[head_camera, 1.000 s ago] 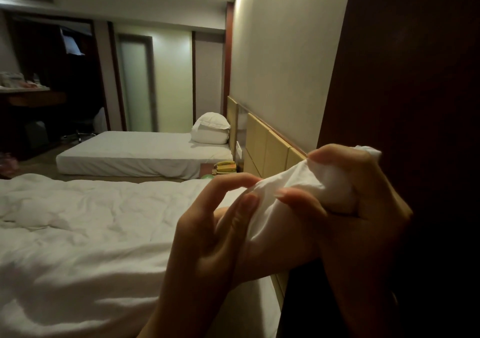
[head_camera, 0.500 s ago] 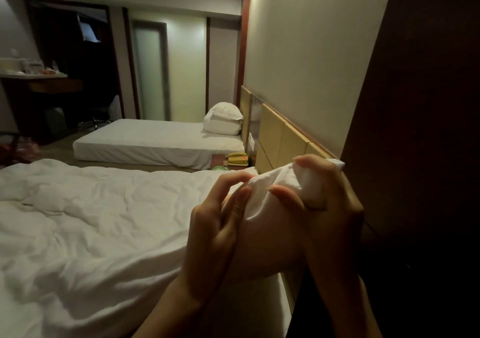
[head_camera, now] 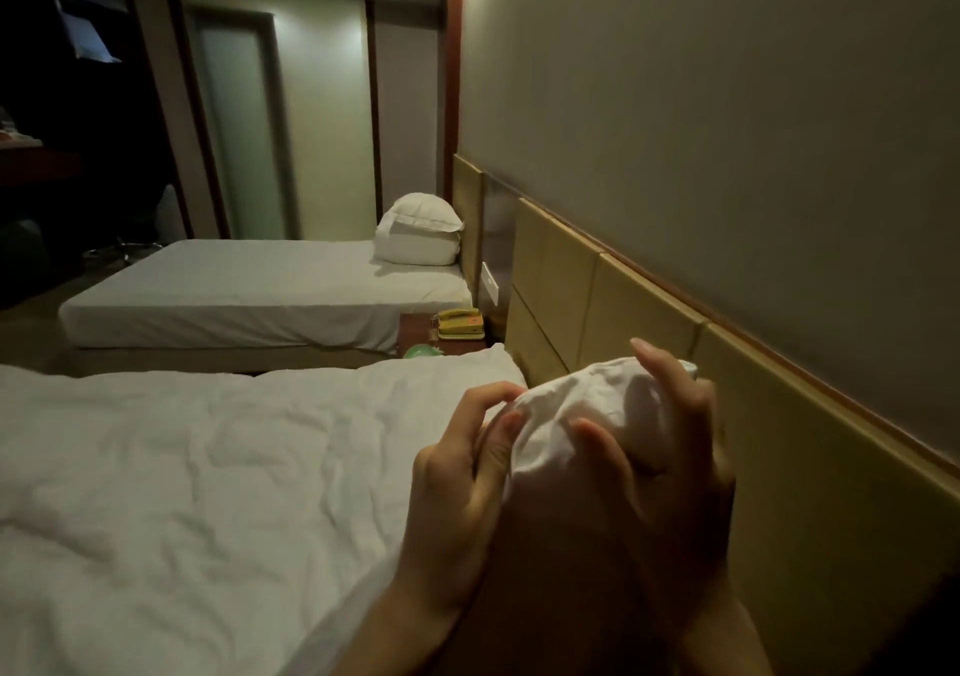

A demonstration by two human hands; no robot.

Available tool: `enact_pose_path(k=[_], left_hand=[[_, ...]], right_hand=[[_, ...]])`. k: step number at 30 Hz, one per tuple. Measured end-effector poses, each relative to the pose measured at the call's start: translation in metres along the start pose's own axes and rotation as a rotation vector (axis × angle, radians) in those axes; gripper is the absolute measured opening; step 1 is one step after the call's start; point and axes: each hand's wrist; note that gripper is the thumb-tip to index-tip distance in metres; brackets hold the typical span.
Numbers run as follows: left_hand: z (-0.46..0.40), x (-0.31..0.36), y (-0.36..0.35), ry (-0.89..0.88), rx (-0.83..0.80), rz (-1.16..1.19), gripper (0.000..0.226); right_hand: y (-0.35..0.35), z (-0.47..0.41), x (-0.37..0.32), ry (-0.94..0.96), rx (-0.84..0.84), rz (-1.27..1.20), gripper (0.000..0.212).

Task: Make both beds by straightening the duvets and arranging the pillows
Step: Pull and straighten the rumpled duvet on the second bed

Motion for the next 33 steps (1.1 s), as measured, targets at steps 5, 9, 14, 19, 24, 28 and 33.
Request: enact_pose_path(k=[5,9,14,19,24,28,33], left_hand=[[-0.084,-0.071,-0.02,0.138,-0.099,0.092,0.015],[-0.141,-0.118,-0.037,0.156,-0.124,0.119,0.016],[-0.189,-0.177,-0.065,0.187,-0.122,0.085,0.018],[-0.233,-0.22,-0.1,0.204,-0.122,-0.005,0.017],[-0.321,-0.258,-0.136,0.082,-0.093,-0.137,0.014],[-0.427,-0.297,-0.184,-0.077,0.026,-0.323,0.032],[-0.546,-0.387,-0.251,0.004,-0.242,-0.817,0.04]], right_hand=[[-0.064,-0.026,0.065,-0.186,-0.067,-0.01,0.056],[-0.093,-0.027,0.111,-0.329,-0.097,0.03,0.059],[-0.121,-0.01,0.17,-0.507,-0.088,0.086,0.061],[-0.156,-0.022,0.236,-0.407,-0.068,0.043,0.054],[-0.193,-0.079,0.309,-0.323,-0.003,0.098,0.053],[-0.228,-0.154,0.384,-0.336,0.035,0.149,0.05],[-0.272,-0.234,0.492,-0.591,-0.38,0.523,0.063]])
Point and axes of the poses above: each hand's wrist, its own z-axis away from the middle knuckle, its own y-axis out of the back of the hand, x = y × z, and after that the axes turned 14 degrees about -z, right-handed
